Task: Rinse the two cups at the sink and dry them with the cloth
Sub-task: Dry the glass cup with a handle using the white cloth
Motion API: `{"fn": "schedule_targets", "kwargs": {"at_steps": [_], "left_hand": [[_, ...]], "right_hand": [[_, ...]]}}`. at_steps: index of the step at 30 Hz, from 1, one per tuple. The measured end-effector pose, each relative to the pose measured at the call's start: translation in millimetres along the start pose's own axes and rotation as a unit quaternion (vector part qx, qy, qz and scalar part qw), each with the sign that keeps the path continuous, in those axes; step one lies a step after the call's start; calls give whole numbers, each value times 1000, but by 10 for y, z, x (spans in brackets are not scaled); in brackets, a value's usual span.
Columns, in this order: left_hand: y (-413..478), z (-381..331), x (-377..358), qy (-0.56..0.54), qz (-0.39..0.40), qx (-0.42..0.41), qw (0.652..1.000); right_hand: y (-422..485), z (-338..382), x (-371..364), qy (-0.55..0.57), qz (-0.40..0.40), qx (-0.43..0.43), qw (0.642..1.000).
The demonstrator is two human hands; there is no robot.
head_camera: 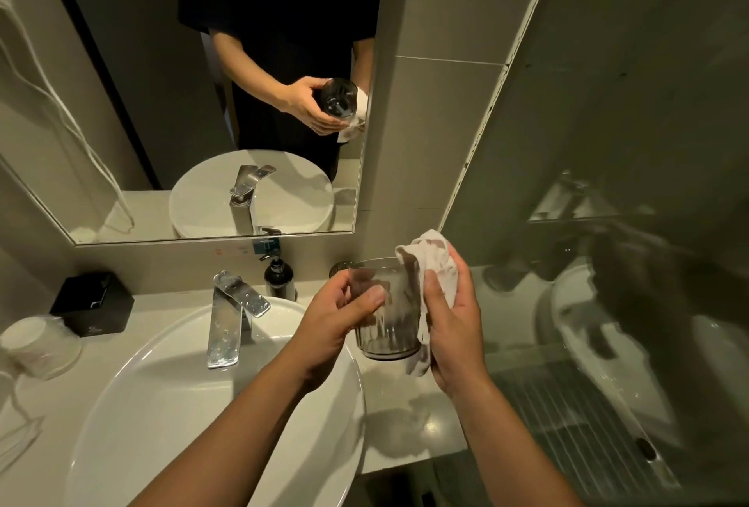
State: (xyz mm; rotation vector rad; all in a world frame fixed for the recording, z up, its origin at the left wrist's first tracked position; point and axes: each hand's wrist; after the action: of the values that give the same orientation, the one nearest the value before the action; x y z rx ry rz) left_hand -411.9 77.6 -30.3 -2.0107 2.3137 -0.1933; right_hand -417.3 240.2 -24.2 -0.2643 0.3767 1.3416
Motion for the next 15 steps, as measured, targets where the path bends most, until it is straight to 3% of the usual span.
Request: {"fn": "schedule_targets", "kwargs": {"at_steps": [4,7,15], "left_hand": [[17,-62,-30,97,-8,-5,995],[45,-52,-38,96,-54,3,994],[13,-42,-151,69,-109,-18,991]], "right_hand": [[14,48,27,-29,3,29,999],[-1,71,1,-24,9,15,1000],[-223,-80,-57,156,-30,-114,981]]}}
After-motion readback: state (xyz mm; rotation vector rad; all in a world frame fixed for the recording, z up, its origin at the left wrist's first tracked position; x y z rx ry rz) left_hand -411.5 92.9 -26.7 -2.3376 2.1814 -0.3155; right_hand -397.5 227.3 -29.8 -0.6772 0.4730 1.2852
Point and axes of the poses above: each hand's wrist, its own y-axis towards the middle knuckle, its own x-axis out of the back of the hand, z = x × y, and after that the axes turned 15 degrees about y, right-handed
